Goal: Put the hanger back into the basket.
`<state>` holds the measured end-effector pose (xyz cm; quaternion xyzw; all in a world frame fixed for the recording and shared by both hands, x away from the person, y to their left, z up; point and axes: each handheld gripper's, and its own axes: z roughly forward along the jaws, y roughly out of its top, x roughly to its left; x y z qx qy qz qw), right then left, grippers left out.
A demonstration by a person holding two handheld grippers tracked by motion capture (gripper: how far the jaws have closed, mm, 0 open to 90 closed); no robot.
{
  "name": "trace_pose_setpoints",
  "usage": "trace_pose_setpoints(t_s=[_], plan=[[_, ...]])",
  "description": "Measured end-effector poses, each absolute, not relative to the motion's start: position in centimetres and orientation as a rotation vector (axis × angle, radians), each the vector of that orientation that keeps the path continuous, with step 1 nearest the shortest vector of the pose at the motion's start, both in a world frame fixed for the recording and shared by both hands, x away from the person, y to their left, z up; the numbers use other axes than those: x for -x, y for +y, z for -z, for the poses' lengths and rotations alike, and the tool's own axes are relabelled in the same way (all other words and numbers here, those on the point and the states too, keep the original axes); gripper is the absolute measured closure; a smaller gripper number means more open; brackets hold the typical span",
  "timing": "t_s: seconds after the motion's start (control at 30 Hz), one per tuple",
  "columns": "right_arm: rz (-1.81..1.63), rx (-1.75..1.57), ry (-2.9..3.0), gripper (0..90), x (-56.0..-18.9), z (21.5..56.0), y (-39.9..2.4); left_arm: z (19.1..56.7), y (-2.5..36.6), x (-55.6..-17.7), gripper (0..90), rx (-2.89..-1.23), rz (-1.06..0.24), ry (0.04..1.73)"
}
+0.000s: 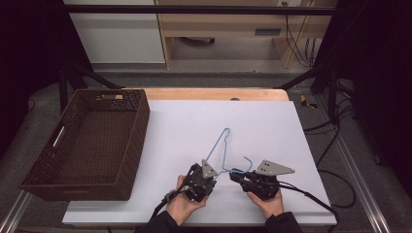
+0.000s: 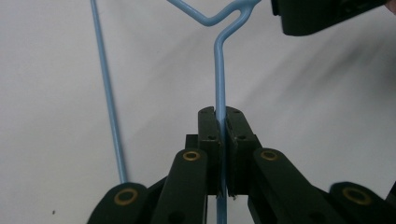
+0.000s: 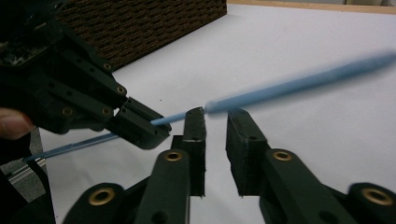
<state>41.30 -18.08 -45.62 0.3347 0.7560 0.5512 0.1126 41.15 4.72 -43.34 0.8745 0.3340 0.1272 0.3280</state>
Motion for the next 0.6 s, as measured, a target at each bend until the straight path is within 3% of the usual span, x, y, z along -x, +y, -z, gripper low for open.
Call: trace_pose_setpoints(t_s=[0.23,0.6], plan=[[-1.611,-0.965,2.183,63.3,-40.7,44.9,-19.1,42.3,5.8,-41.3,87.1,-2.262,-0.351,0.865],[-1.584,-1.028,2.119,58.6,-40.6,44.4,-22.0,40.8,7.3,-41.4,87.3,-2.220,-0.336,0.830]])
